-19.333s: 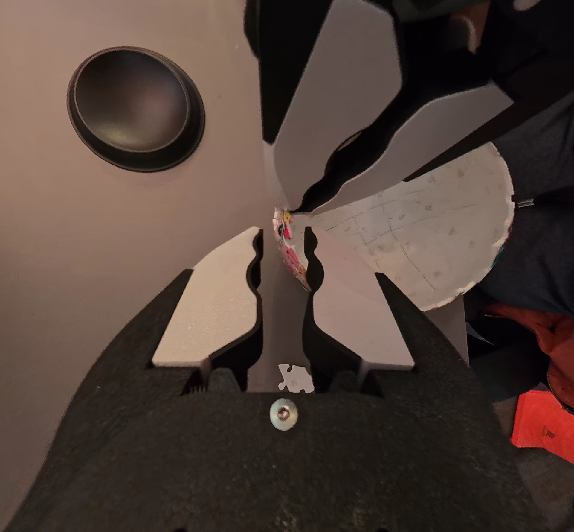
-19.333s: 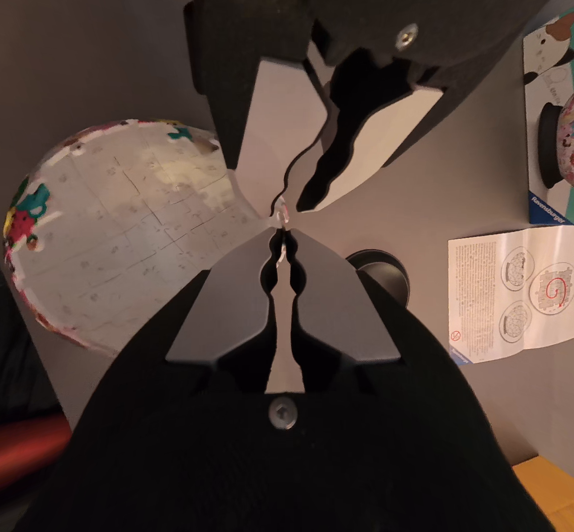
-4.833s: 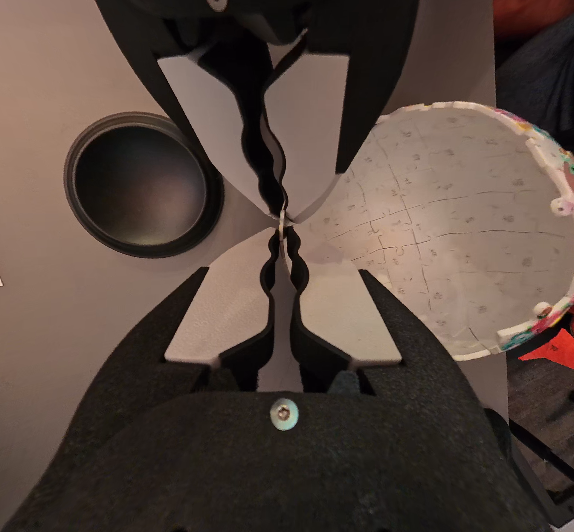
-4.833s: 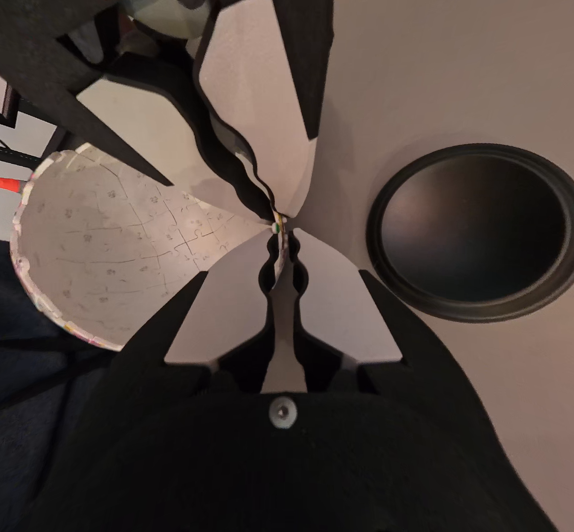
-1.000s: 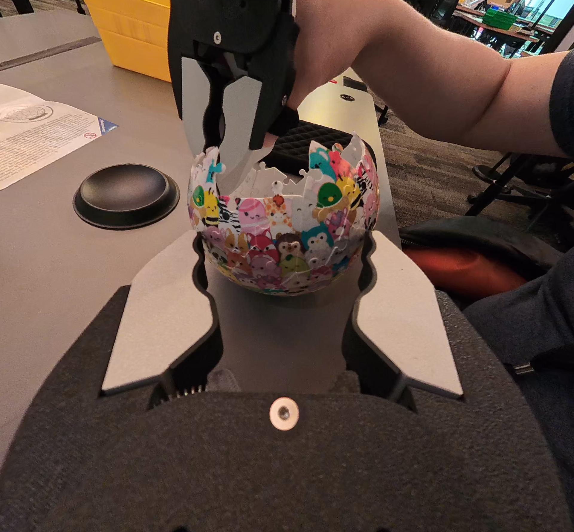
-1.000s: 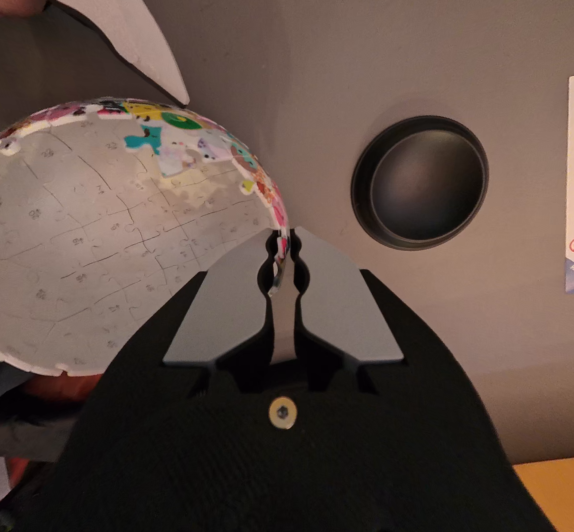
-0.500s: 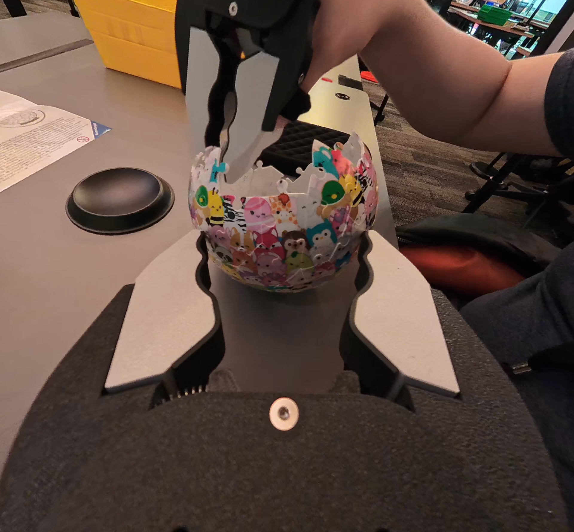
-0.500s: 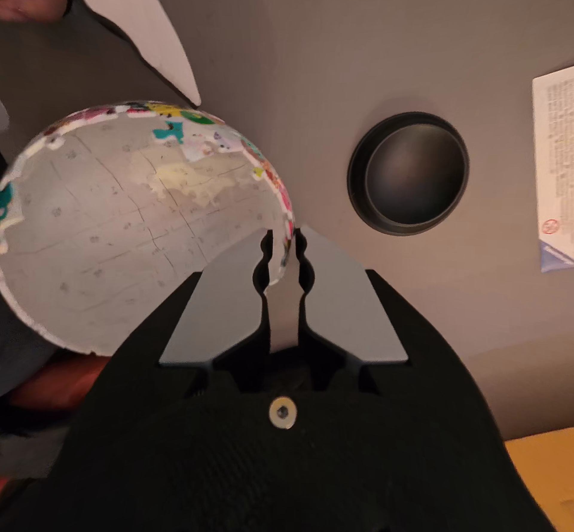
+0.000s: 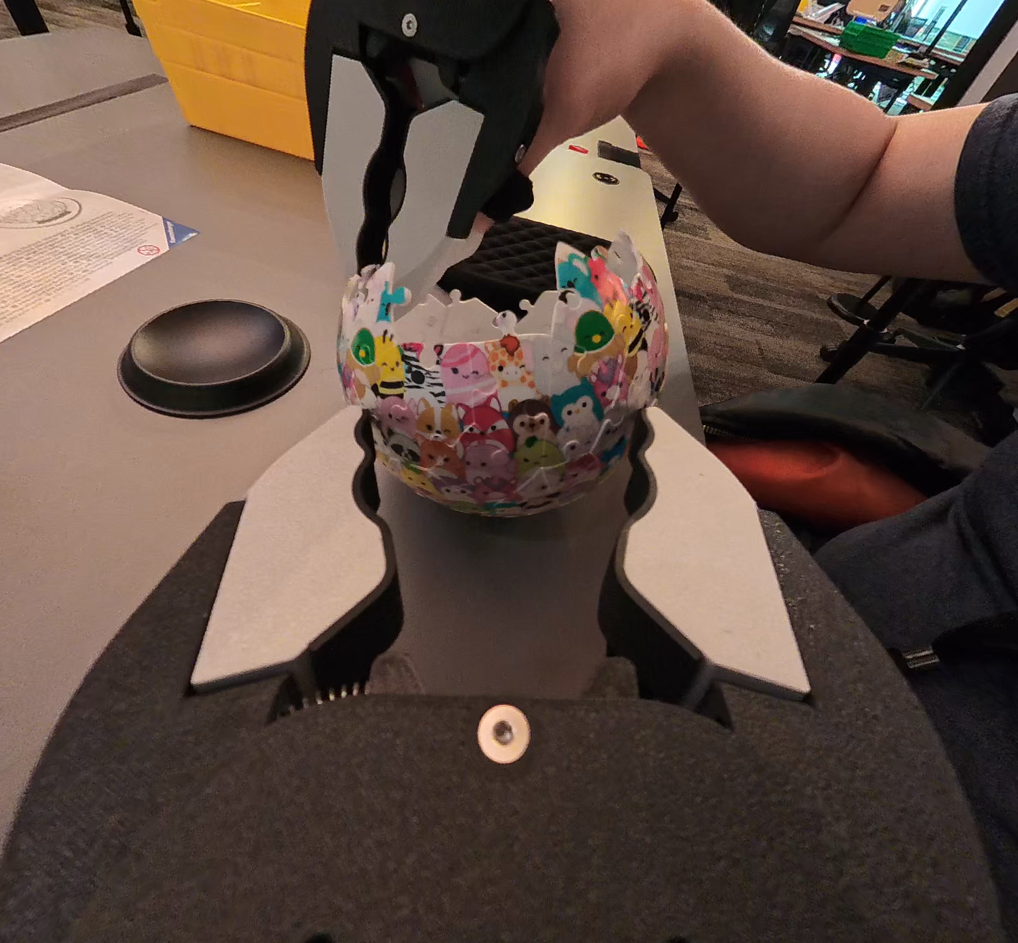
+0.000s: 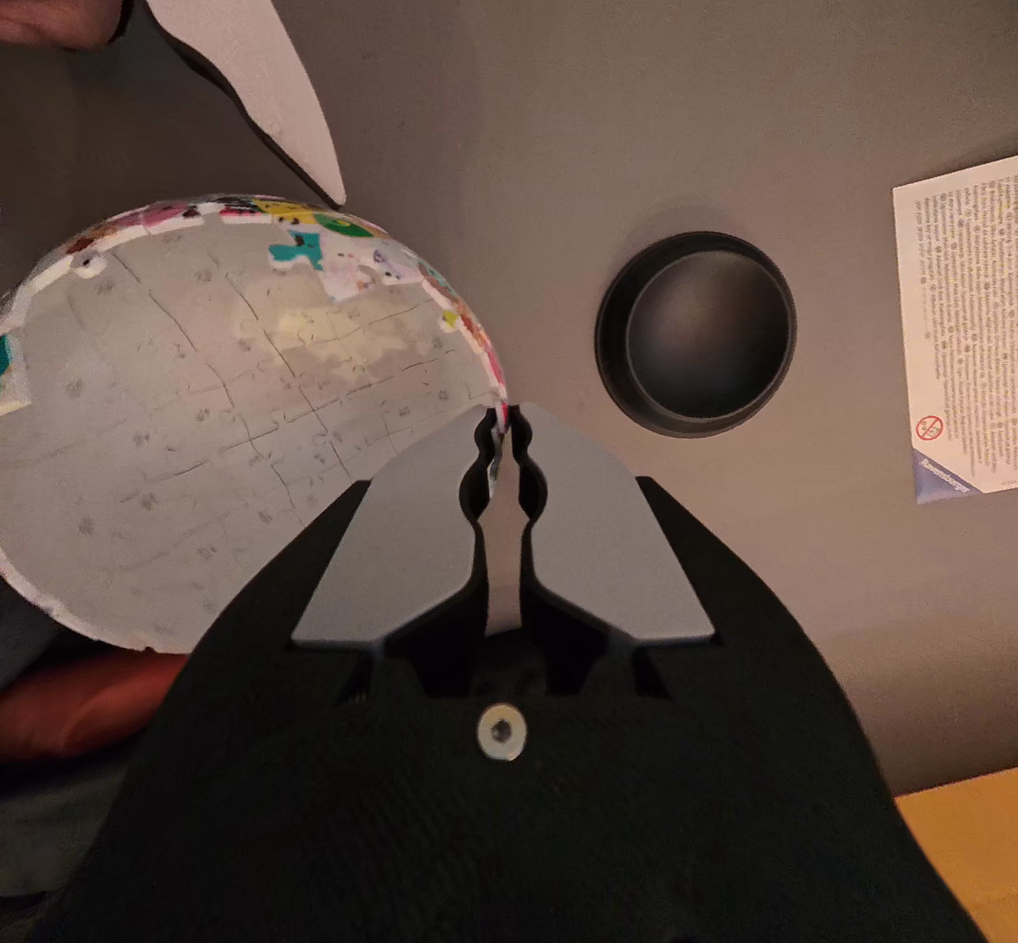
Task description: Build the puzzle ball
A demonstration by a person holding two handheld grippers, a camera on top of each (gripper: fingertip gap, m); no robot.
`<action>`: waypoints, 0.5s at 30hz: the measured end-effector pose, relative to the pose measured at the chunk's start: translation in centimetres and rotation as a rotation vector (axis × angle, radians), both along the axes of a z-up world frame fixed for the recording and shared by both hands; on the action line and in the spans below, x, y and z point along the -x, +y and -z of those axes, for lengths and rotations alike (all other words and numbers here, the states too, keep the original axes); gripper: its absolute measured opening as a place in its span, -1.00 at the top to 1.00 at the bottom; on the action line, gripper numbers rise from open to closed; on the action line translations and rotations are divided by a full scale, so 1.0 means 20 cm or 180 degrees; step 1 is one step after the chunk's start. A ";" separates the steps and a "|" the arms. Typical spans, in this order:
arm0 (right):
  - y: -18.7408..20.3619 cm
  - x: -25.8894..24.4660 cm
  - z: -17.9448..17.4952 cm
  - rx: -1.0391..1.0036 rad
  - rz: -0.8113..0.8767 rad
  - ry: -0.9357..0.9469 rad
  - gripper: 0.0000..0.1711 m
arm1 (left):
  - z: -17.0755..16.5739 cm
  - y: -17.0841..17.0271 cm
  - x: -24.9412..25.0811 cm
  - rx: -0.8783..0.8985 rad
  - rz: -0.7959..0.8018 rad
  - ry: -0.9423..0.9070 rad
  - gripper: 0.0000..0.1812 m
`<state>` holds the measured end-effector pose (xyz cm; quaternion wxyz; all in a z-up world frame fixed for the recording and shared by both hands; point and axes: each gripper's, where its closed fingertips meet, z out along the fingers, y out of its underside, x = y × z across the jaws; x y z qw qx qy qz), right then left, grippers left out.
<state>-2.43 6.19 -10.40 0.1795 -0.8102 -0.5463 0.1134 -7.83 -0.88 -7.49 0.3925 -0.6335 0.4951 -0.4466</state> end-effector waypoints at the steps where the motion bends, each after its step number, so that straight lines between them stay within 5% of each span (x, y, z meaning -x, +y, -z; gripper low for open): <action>1: 0.00 0.00 0.00 0.0020 0.0027 0.0015 0.93 | 0.00 0.00 0.00 0.0000 0.0002 -0.0003 0.03; 15: -0.01 -0.01 -0.01 -0.0060 0.0151 0.0005 0.93 | 0.00 -0.01 0.00 -0.0021 0.0014 0.0012 0.04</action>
